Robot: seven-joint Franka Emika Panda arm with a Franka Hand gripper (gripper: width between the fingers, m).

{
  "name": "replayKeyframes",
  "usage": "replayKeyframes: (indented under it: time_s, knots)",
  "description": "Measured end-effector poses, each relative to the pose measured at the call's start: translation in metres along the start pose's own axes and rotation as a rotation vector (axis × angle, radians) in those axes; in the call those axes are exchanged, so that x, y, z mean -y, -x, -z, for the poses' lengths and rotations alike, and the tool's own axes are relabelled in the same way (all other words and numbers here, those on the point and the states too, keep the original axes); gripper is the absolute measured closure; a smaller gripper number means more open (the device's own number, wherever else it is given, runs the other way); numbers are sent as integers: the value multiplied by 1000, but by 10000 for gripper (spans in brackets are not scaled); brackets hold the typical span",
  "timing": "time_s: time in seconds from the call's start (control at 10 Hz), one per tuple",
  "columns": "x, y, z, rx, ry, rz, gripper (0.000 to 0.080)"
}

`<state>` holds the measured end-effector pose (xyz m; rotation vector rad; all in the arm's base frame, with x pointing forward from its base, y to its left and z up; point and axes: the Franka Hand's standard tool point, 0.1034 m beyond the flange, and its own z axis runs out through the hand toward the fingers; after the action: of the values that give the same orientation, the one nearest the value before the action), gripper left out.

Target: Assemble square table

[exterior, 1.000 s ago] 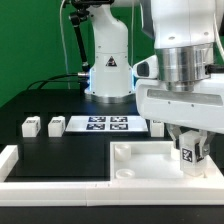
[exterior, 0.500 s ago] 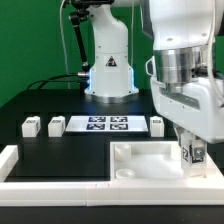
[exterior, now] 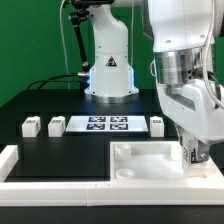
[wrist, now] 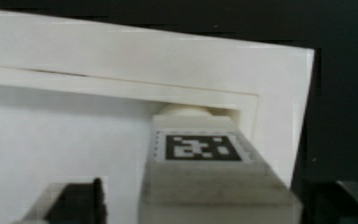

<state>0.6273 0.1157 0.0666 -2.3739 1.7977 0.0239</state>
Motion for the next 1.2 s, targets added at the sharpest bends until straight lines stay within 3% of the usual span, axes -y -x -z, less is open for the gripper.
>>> replayKeyframes:
  time_s: [0.1,0.2,0.5,0.6,0.9,1.1,1.2]
  knots:
    - [0,2,-1,-2,4,148,168]
    - [-1,6,-3,-22,23,394,155]
    - [-1,4,-3,-19,23,589,150]
    - [-1,5,-1,-28,51,813,150]
    - [2,10,3,-38,62,1185,150]
    - [2,7,2,-44,58,1224,150]
    - [2,8,2,-44,57,1200,279]
